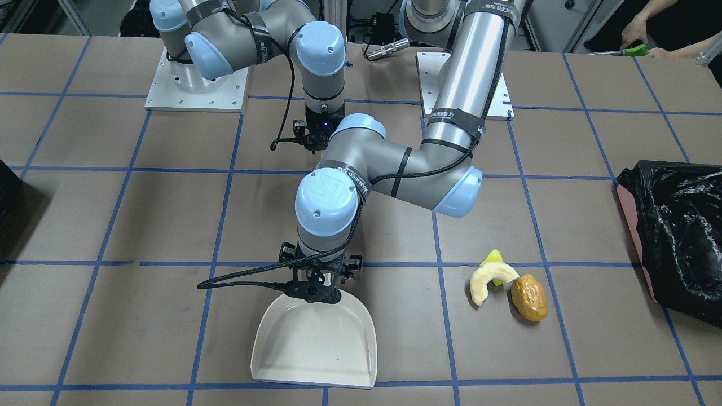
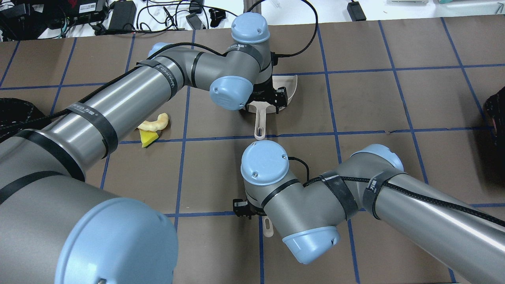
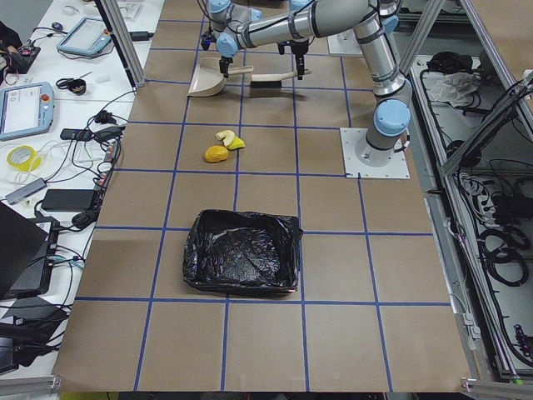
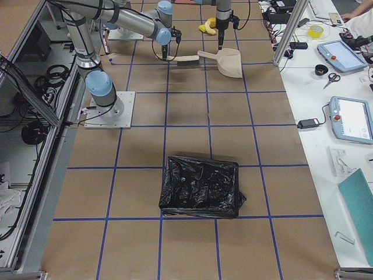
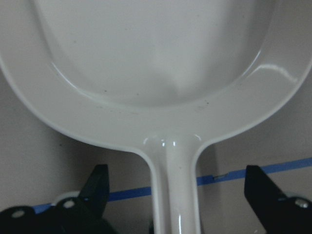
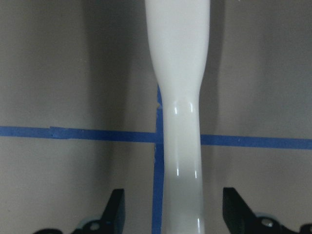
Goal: Sweep and dump trash in nearest bin
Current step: 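Reach the left gripper to the white dustpan and grasp its handle, then carry the dustpan beside the trash with left gripper while right lifts brush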
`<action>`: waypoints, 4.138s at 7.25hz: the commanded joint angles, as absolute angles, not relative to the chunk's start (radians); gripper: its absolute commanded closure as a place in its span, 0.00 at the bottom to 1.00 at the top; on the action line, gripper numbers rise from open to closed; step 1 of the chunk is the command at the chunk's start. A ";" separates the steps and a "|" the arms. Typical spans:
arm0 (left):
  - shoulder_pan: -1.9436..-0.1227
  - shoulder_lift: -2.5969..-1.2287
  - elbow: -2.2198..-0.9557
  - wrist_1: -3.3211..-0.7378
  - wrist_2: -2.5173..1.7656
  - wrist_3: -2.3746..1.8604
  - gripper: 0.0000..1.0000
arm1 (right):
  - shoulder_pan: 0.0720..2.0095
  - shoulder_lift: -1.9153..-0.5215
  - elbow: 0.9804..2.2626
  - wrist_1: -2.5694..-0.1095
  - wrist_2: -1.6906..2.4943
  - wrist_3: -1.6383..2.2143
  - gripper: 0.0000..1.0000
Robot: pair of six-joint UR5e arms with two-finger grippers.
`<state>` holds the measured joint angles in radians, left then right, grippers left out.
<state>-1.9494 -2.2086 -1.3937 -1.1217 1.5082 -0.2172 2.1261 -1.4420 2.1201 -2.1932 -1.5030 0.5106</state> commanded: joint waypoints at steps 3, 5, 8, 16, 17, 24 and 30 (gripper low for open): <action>-1.967 -2.204 -1.422 -1.141 1.520 -0.232 0.76 | 2.125 -1.427 2.120 -2.194 -1.503 0.512 0.36; -1.967 -2.177 -1.443 -1.143 1.525 -0.230 1.00 | 2.125 -1.424 2.118 -2.194 -1.503 0.512 0.37; -1.935 -2.134 -1.434 -1.129 1.568 -0.120 1.00 | 2.125 -1.422 2.121 -2.192 -1.503 0.511 0.43; -1.936 -2.168 -1.512 -1.056 1.566 -0.137 0.38 | 2.109 -1.420 2.114 -2.184 -1.480 0.512 1.00; -1.936 -2.168 -1.519 -1.055 1.563 -0.138 0.23 | 2.108 -1.422 2.109 -2.183 -1.486 0.514 1.00; -1.937 -2.146 -1.519 -1.071 1.568 -0.173 0.52 | 1.975 -1.586 2.100 -1.943 -1.583 0.439 1.00; -1.930 -2.114 -1.519 -1.069 1.569 -0.153 1.00 | 1.876 -1.629 2.102 -1.833 -1.594 0.401 1.00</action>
